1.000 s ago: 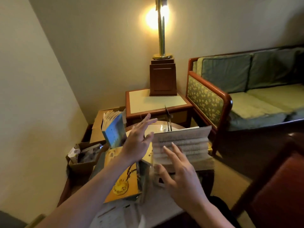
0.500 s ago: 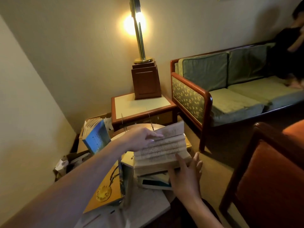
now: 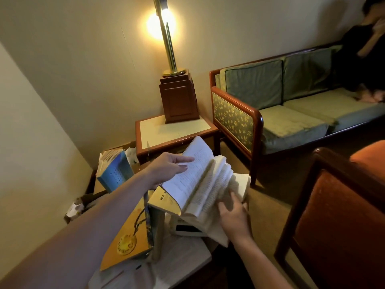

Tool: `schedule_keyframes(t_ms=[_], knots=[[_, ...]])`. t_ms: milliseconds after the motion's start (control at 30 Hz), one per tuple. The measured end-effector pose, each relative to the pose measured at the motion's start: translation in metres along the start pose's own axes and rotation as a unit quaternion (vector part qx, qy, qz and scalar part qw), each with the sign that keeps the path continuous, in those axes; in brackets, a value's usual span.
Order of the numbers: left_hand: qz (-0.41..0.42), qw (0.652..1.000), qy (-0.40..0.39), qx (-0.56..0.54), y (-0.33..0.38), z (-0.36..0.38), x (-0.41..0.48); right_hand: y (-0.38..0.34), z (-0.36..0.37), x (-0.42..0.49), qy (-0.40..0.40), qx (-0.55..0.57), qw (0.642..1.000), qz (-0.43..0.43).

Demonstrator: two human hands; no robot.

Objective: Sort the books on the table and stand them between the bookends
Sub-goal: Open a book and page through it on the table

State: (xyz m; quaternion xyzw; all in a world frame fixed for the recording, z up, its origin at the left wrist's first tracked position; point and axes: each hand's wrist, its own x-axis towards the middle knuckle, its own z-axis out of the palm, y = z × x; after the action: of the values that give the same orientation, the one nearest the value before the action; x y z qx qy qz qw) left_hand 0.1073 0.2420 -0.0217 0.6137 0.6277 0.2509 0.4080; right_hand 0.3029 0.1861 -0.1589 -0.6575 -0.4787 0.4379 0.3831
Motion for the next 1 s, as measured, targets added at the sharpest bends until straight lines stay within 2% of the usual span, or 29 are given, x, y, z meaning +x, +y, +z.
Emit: schedule_keyframes(t_ms=[67, 200, 367, 633, 767, 867, 1000], knots=[[-0.035, 0.995, 0.016, -0.088, -0.008, 0.004, -0.005, 0.0, -0.003, 0.0, 0.019, -0.002, 1.0, 0.007], [-0.055, 0.978, 0.042, -0.194, -0.023, 0.015, -0.017, 0.0, -0.014, 0.001, 0.052, 0.021, 0.998, 0.007], [-0.063, 0.951, 0.069, -0.293, -0.028, 0.026, -0.032, -0.009, -0.017, -0.001, 0.011, 0.082, 0.996, -0.021], [-0.078, 0.9, 0.126, -0.411, -0.041, 0.01, -0.051, -0.048, -0.028, 0.018, -0.069, -0.03, 0.994, -0.079], [-0.095, 0.857, 0.151, -0.484, -0.051, 0.005, -0.054, -0.074, -0.025, 0.039, -0.1, -0.07, 0.987, -0.105], [-0.101, 0.832, 0.176, -0.517, -0.06, 0.01, -0.051, -0.083, -0.021, 0.059, -0.115, -0.095, 0.984, -0.096], [-0.104, 0.815, 0.186, -0.538, -0.074, 0.02, -0.049, -0.079, -0.016, 0.076, -0.12, -0.14, 0.98, -0.077]])
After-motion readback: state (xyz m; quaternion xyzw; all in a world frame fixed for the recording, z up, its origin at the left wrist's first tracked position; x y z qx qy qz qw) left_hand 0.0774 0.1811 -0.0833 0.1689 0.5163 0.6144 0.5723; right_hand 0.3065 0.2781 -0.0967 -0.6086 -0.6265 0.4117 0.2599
